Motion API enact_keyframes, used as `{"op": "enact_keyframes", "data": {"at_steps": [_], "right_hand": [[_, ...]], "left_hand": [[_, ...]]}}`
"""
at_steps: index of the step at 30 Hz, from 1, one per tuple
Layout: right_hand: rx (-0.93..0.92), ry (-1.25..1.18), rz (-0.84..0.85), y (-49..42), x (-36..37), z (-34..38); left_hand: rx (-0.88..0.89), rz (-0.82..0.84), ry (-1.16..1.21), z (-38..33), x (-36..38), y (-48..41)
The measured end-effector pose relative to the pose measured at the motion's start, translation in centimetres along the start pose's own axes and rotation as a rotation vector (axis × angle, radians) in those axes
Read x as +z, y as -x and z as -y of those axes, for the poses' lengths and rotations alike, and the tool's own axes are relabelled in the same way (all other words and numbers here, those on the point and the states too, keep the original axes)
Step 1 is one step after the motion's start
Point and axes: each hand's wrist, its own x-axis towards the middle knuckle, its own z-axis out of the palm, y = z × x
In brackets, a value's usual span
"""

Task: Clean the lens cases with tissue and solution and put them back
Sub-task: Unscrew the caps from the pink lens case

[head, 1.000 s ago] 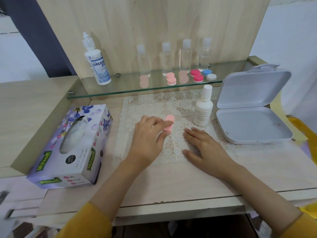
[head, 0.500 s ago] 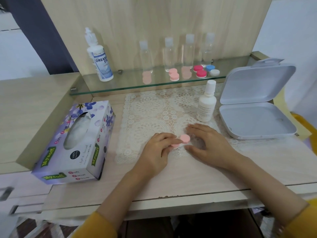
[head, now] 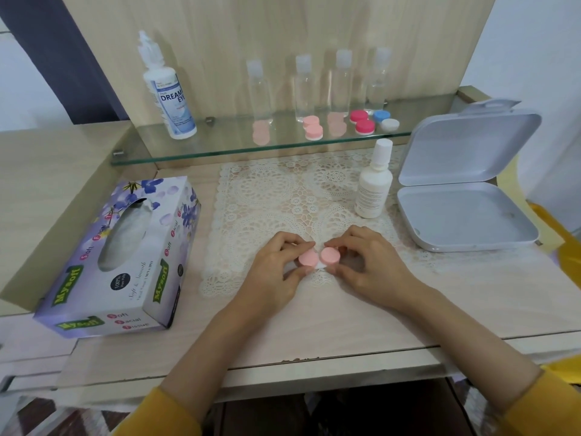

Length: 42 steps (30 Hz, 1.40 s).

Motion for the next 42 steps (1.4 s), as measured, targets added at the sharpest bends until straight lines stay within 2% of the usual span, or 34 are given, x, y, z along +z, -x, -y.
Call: {"op": "enact_keyframes", "data": {"at_steps": [11,22,26,31,34,39,42], "right_hand": [[-0.064,-0.016,-0.011,-0.1,0.2,-0.3],[-0.113,-0.01,-0.033,0.1,0.4,-0.4],[-0.092,-0.014,-0.038,0.1,0.4,-0.5],[-0.096,-0.01,-0.038,0.1,0.3,-0.3],[-0.089,-0.02,-0.043,0.2,0.3,-0.3],[-0.084,-0.018,-0.035,0.1,0.3,-0.3],[-0.085,-0.022,-0.037,0.2,0.2,-0.2]], "left_hand": [[-0.016,-0.01,-0.011,-0.4,0.3,-0.1],[-0.09,-0.132,-0.028,-0.3,0.4,0.1],[-0.045,-0.013,0.15,-0.3,-0.2,0.3],[-0.062,-0.091,0.191,-0.3,-0.2,0.2],[-0.022,-0.013,0.247,-0.1,-0.4,0.4],[0.019,-0.034,0.162,0.0,-0.4,0.4],[0.053,0.063,0.114,0.3,-0.6,0.3]]}}
